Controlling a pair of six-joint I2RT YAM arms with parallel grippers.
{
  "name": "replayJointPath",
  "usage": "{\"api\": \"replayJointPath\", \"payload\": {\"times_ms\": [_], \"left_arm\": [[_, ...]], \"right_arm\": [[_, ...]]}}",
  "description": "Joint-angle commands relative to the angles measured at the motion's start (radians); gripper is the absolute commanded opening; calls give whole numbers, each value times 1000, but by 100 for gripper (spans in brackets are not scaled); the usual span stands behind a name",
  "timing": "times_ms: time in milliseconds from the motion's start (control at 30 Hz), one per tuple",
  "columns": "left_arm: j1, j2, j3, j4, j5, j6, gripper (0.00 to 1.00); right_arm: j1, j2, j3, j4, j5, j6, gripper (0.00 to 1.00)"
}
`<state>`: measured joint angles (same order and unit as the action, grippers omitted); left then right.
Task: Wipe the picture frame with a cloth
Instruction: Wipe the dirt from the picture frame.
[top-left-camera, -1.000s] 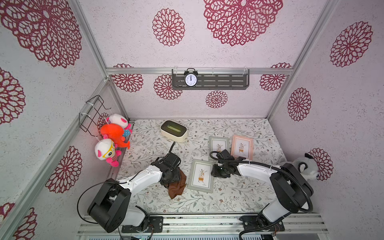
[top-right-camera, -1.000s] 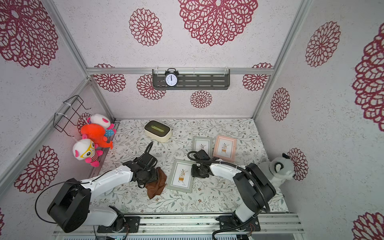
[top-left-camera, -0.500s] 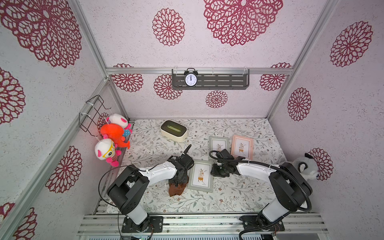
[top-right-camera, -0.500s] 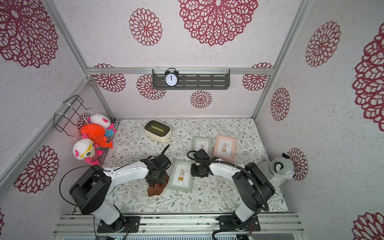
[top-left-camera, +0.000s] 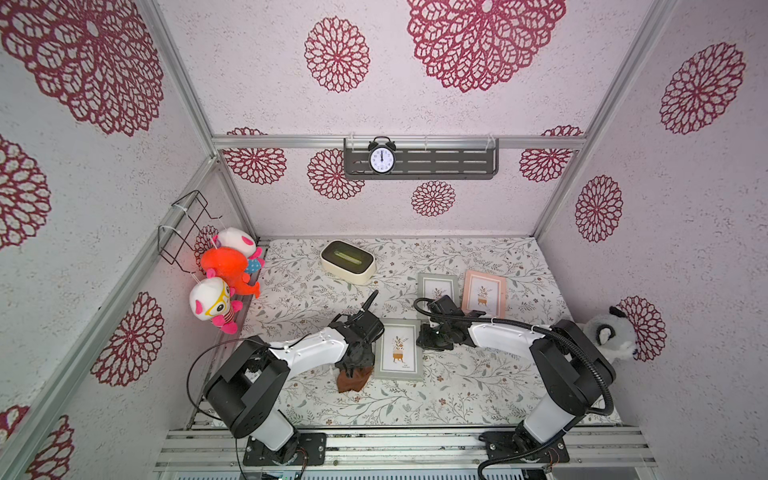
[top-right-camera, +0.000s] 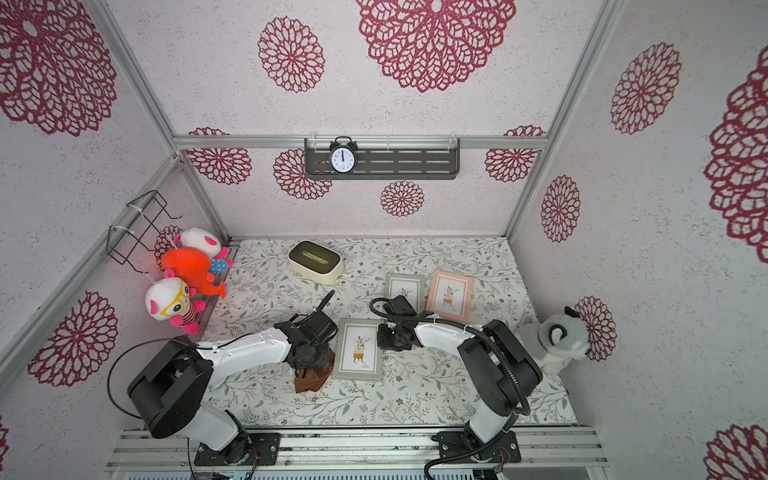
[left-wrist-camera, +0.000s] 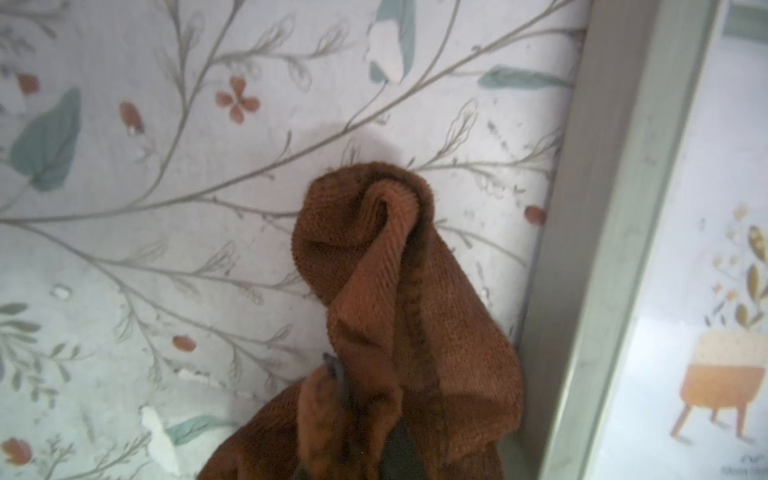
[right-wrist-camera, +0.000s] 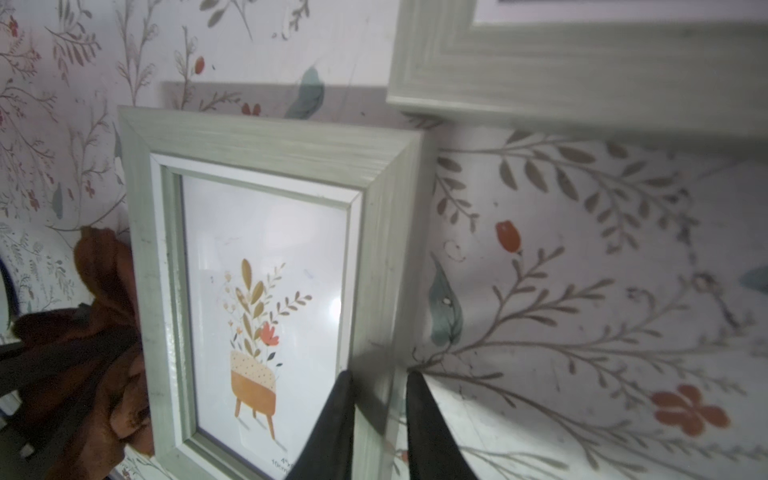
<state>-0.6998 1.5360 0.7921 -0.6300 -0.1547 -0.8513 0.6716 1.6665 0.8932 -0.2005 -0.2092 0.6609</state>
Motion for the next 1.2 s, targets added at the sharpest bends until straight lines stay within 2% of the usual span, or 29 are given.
{"api": "replayJointPath", "payload": {"times_ms": [0,200,367,567,767,967,1167], "left_arm": [[63,-109,-35,-28,41,-38,0],[148,-271,7,-61,56,-22,0],[154,-286,83,-17,64,-17,0],[151,-115,167,104,120,-6,0],[131,45,222,166,98,-2,0],[104,169,286,131,101,24,0],[60,224,307,17,101,24,0]], "right_arm": [[13,30,13,-32,19,-27,23],[14,35,16,-31,19,-28,22],[18,39,15,-27,19,-28,22],[23,53,27,-31,21,-35,22],[26,57,32,-43,32,-43,21],[32,74,30,-33,26,-41,21],[42,97,28,-21,24,-34,18]]}}
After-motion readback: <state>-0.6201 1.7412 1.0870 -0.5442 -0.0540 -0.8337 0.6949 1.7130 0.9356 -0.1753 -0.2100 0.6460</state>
